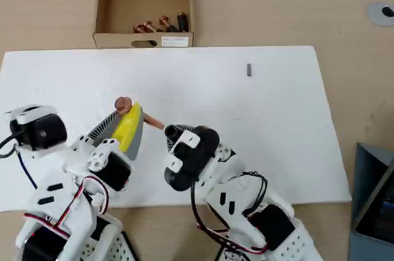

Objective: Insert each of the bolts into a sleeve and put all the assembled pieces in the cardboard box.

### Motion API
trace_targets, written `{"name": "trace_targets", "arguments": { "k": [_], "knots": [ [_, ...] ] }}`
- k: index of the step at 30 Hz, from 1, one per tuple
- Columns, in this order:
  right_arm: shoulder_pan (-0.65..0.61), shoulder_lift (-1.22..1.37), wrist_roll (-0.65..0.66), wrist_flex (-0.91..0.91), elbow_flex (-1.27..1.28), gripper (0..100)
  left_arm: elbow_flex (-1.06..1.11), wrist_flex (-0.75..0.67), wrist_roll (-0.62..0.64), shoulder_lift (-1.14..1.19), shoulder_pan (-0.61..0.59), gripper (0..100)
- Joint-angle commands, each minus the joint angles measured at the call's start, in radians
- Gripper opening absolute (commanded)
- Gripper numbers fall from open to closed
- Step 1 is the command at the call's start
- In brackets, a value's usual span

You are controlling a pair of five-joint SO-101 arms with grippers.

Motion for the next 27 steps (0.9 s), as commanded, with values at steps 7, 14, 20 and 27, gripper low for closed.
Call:
{"name": "trace_targets", "arguments": {
  "k": [7, 14, 20, 27],
  "knots": [
    [-0.013, -0.168, 0.041, -0.035, -0.039, 0.9, 0.049, -0.006, -0.003, -0.005, 0.095, 0],
    [-0.013, -0.168, 0.041, -0.029, -0.039, 0.9, 0.055, -0.064, -0.015, -0.005, 0.069, 0],
    [-0.013, -0.168, 0.041, -0.028, -0.035, 0.9, 0.058, -0.166, -0.110, -0.005, 0.020, 0],
    [-0.013, -0.168, 0.041, -0.034, -0.039, 0.9, 0.115, -0.164, -0.103, -0.007, 0.023, 0]
  ]
}}
